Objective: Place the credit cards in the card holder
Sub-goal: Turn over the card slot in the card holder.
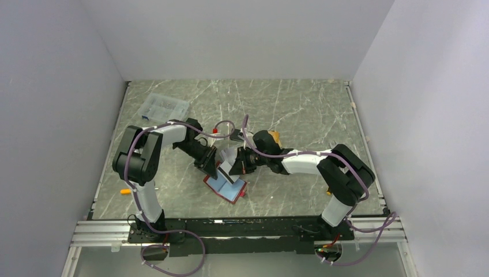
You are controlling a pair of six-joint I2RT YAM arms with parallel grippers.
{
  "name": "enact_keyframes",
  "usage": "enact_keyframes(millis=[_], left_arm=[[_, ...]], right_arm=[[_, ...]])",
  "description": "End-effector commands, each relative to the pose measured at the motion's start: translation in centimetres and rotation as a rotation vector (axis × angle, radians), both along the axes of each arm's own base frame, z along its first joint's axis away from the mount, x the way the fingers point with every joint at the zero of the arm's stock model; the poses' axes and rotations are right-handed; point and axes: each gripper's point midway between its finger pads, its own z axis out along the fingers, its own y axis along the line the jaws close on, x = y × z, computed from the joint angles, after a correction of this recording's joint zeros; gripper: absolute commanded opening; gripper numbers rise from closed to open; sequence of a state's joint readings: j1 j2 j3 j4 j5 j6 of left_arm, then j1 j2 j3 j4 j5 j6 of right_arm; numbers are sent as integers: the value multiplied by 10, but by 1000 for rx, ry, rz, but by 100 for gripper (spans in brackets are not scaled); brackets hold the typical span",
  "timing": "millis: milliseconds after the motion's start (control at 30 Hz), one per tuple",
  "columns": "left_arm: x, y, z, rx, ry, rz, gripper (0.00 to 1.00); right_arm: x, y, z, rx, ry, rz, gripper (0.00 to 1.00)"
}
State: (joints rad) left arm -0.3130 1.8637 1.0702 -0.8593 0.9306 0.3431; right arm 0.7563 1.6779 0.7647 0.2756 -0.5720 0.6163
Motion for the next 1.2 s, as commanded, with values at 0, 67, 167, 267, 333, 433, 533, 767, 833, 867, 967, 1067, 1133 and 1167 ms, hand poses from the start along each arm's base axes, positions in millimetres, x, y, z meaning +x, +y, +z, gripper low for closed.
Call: enact_keyframes(millis=[0, 67, 167, 267, 333, 433, 533, 767, 833, 867, 967, 1067, 1133, 1167], left_arm=[[3, -12, 25, -112, 14, -13, 22], [0, -11, 25, -118, 24, -18, 29], [-2, -11, 27, -141, 47, -9, 34], [-3, -10, 29, -157, 67, -6, 41], [-2, -9, 27, -162, 77, 0, 43], [0, -7, 24, -151, 72, 1, 37], [5, -3, 21, -132, 51, 11, 28], [18, 5, 17, -92, 15, 44, 11], [19, 7, 15, -82, 18, 51, 4], [20, 8, 14, -74, 18, 52, 0], [19, 10, 11, -55, 18, 54, 0], [21, 11, 12, -48, 10, 58, 0], [22, 11, 12, -41, 9, 65, 0], [23, 11, 11, -35, 10, 71, 0]], right_arm=[[-8, -10, -18, -78, 5, -1, 0], [-9, -11, -20, -86, 7, -1, 0], [-11, -12, -22, -91, 9, 0, 0], [-11, -13, -22, -89, 5, -2, 0], [-11, -13, -21, -89, 2, -1, 0], [-12, -13, -21, -90, 2, 2, 0], [-15, -16, -22, -93, 5, 2, 0], [-19, -20, -22, -98, 5, 2, 0], [-20, -22, -21, -98, 6, 1, 0], [-21, -23, -20, -97, 3, -2, 0], [-22, -26, -9, -83, -18, -8, 0], [-20, -29, 9, -61, -50, -26, 0], [-13, -34, 22, -40, -69, -55, 0], [-9, -36, 31, -21, -83, -73, 0]])
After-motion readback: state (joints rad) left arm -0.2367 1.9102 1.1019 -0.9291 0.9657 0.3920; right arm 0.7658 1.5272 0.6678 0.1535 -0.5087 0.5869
